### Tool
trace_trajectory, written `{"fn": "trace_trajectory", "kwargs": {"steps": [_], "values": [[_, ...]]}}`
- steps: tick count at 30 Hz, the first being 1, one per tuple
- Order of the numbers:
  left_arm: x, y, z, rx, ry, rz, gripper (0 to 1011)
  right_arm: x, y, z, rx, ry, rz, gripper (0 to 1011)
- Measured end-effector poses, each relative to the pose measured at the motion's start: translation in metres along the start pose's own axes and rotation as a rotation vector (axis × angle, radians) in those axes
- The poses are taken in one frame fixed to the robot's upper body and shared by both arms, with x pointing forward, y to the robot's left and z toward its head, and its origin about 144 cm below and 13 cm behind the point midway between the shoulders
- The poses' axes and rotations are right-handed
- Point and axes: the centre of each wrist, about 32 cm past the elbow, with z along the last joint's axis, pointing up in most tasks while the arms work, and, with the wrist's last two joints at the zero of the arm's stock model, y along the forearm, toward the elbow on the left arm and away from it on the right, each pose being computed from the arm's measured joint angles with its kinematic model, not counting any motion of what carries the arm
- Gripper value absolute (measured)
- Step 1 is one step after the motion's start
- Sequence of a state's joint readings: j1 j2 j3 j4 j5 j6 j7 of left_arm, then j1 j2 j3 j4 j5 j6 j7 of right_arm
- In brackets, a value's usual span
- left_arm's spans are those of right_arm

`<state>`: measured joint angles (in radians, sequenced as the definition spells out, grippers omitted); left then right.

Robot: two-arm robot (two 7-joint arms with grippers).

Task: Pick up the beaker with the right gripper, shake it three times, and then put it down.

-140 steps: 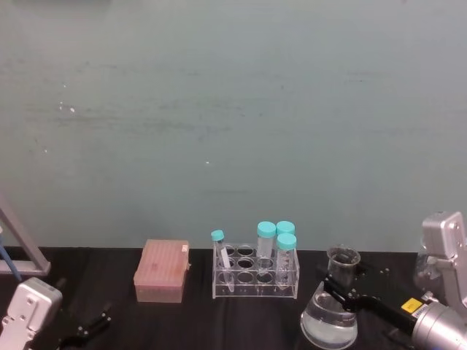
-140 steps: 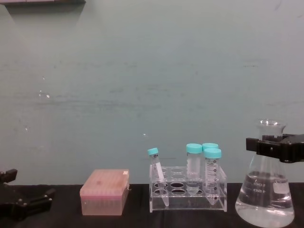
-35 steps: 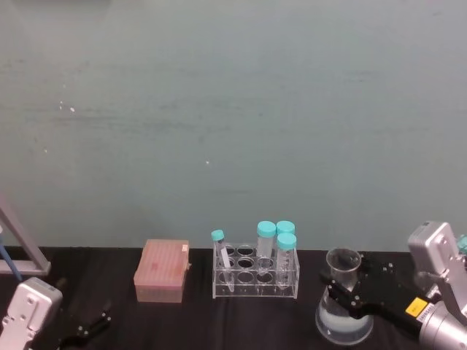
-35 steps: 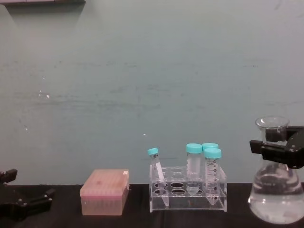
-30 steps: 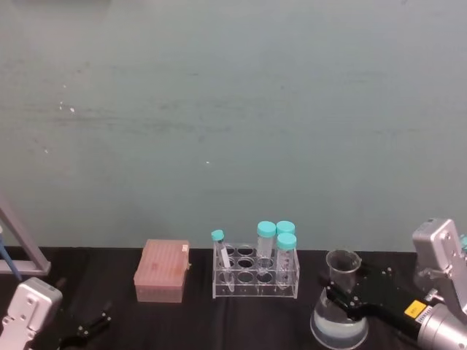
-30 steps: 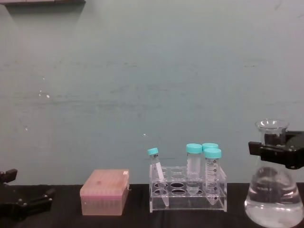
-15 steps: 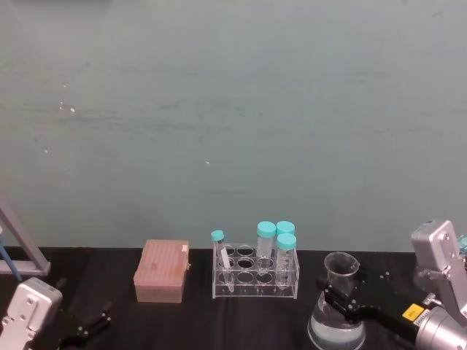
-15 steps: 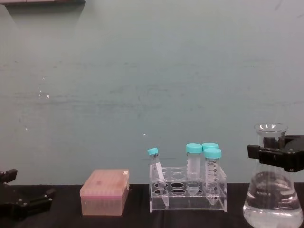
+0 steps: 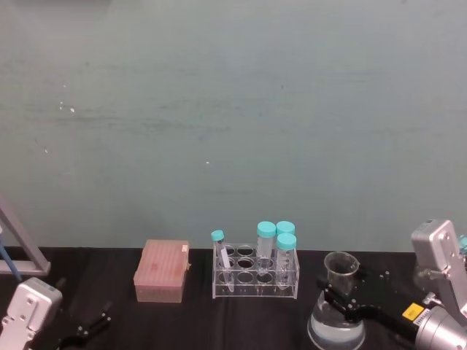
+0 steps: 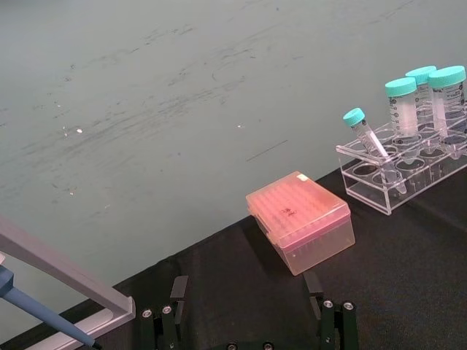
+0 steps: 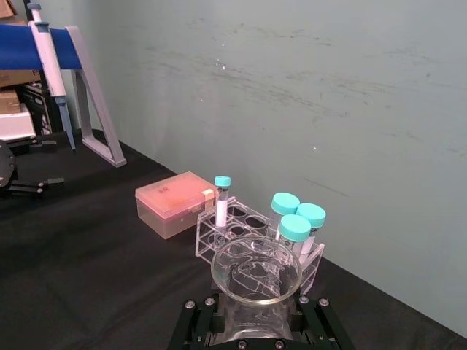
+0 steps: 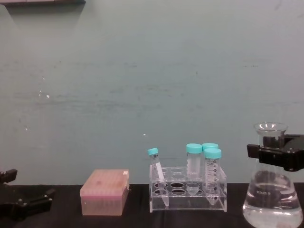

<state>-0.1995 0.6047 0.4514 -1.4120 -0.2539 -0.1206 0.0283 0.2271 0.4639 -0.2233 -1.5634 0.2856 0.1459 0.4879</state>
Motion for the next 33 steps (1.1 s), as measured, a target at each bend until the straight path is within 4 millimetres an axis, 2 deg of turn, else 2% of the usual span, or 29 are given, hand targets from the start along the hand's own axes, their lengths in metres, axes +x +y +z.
{"fn": "trace_trajectory", "kwargs": {"steps": [17, 25, 33], "values": [[0.000, 0.000, 0.000, 0.000, 0.000, 0.000, 1000, 0.004, 0.013, -0.003, 0.002, 0.035, -0.021, 457], [0.000, 0.000, 0.000, 0.000, 0.000, 0.000, 1000, 0.008, 0.023, -0.016, 0.019, 0.117, -0.043, 457], [0.000, 0.000, 0.000, 0.000, 0.000, 0.000, 1000, 0.009, 0.029, -0.029, 0.045, 0.112, -0.044, 457]]}}
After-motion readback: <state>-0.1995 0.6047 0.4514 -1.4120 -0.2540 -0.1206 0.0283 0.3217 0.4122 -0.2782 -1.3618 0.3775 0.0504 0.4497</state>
